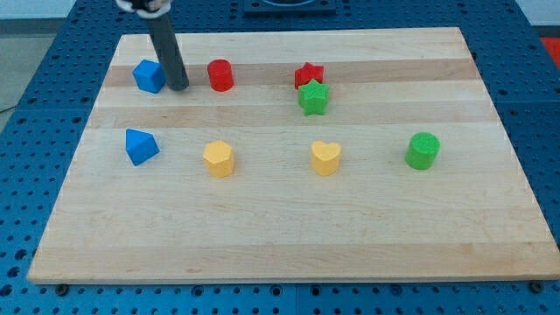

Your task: Push the red circle slightly up and right

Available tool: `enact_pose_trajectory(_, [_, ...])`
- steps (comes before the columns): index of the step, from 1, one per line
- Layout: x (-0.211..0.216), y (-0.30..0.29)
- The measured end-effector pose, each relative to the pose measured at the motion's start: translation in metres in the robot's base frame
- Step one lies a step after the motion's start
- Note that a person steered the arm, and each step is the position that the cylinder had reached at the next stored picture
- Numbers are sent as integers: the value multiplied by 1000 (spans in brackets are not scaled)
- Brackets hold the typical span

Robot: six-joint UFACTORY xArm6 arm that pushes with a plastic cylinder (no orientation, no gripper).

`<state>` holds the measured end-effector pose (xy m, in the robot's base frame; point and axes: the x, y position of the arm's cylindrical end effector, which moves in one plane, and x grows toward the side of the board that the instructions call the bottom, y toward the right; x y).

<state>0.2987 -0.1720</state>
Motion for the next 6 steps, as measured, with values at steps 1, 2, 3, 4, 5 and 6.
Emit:
enact_pose_trajectory(1, [-22, 32])
enact_pose_trajectory(2, [1, 15])
enact_pose_trajectory(3, [30, 2])
enact_pose_trajectory(4, [20, 40])
enact_pose_trajectory(5, [-18, 89])
enact_pose_trajectory(6, [-8, 81])
